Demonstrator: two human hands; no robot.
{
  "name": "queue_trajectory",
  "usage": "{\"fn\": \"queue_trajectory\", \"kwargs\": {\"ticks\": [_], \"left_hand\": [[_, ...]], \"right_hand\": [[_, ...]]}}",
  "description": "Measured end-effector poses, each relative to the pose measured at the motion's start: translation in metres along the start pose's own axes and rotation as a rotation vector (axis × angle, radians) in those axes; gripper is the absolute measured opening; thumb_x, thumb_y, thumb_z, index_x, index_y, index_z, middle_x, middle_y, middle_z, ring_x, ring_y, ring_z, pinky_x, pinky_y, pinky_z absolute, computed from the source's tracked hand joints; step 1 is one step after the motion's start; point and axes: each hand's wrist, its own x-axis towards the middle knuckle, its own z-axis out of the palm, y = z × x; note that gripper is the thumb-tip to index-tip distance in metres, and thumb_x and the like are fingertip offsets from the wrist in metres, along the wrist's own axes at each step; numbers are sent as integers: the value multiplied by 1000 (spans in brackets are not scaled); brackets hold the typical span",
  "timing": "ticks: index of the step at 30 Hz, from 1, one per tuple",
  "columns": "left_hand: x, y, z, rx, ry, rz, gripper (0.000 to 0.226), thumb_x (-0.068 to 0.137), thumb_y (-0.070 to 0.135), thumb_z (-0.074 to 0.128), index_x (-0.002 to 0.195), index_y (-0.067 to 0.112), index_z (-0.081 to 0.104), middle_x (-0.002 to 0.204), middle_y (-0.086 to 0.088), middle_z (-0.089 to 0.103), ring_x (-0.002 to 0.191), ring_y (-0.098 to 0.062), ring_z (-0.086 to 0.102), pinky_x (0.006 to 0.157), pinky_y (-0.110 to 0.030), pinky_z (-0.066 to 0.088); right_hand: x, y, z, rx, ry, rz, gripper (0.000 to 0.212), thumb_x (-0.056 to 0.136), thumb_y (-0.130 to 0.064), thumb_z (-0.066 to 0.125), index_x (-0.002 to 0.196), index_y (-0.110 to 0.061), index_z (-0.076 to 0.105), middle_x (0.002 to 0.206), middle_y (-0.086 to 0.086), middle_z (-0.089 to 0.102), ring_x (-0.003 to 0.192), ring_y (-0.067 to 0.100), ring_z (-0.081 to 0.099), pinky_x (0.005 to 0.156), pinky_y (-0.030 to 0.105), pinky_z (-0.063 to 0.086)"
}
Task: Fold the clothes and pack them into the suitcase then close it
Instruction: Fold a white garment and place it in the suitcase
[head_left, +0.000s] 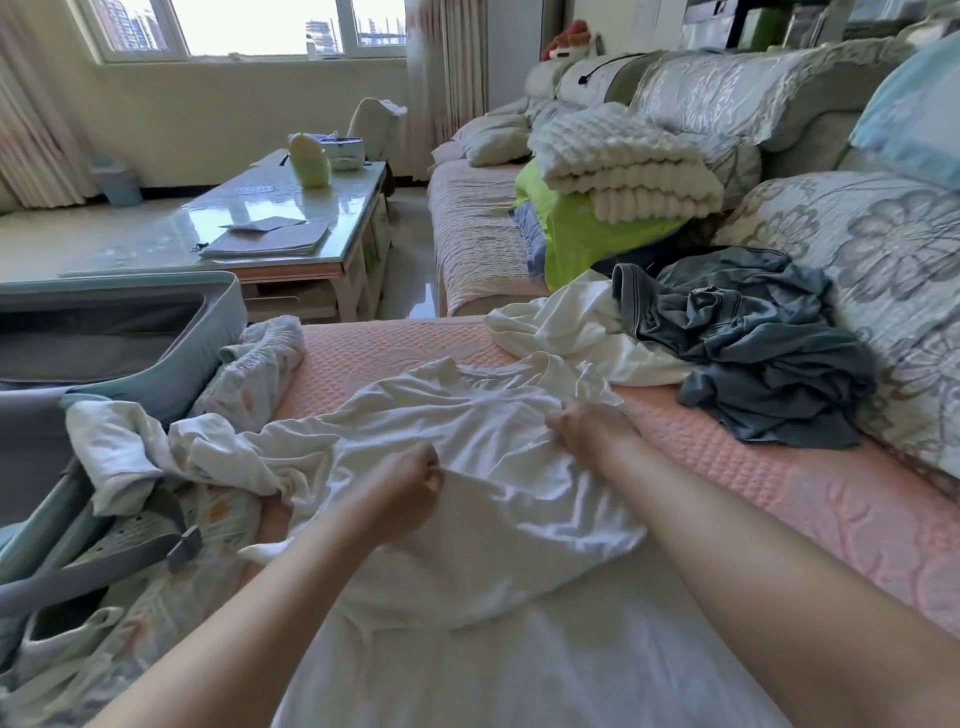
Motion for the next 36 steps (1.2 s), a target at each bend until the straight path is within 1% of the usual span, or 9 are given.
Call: {"fn": "queue_trajectory", "kwargs": {"ticks": [4,7,12,16,20,24,29,32,36], "left_hand": [[41,11,-8,255,287,-18,17,103,25,36,113,22,50,99,-6,65,86,-30,62,66,-35,44],[68,22,-10,448,440,-40,36,94,10,44,130,17,47,122,-10,61,111,-32,57,87,-39,45],[73,33,15,370,278,171,59,91,18,56,146,29,38,145,-3,41,134,-26,36,109,-41,30],[45,34,33,346,57,378,48,85,49,56,132,40,50,138,9,46,133,-17,39,104,-36,36],[32,33,37,245,10,289,53,74,41,51,126,38,52,127,8,49,125,-16,44,94,-32,44],[36,34,40,228,59,297,33,85,10,51,107,33,61,112,10,57,107,-18,58,77,-28,46],[26,34,43,353,117,388,37,78,19,60,112,35,59,110,11,60,108,-17,56,90,-31,40],[19,11,39,470,251,230,58,68,22,69,124,29,56,121,0,55,118,-27,50,99,-41,35],[3,-21,21,450,291,-90,52,76,24,66,126,23,53,123,-5,56,115,-31,52,94,-42,40]], "right_hand": [[8,34,-1,77,186,230,40,102,-4,28,136,-5,52,132,16,52,120,36,58,93,42,50],[13,65,1,98,271,395,38,102,-8,30,136,-3,47,132,18,47,118,35,57,93,42,49],[-1,77,13,146,126,351,62,92,-4,43,152,-12,25,157,17,21,138,34,37,109,47,36],[-39,54,30,414,414,107,52,84,-20,48,134,-20,58,139,11,49,128,31,47,110,44,33],[-83,36,45,270,293,-106,51,74,-42,53,121,-27,64,124,3,48,116,24,47,98,38,40],[-94,55,45,117,218,-46,34,89,-1,45,116,-18,58,115,10,50,100,33,62,77,39,50],[-90,54,37,-65,79,124,38,92,-11,51,128,-24,50,127,6,53,112,26,60,85,34,47],[-80,29,28,-83,93,127,57,84,-27,59,137,-25,39,131,8,45,119,25,49,98,37,38],[-71,-15,24,144,139,-25,68,83,-12,58,146,-27,35,130,8,44,119,28,50,99,38,43]]}}
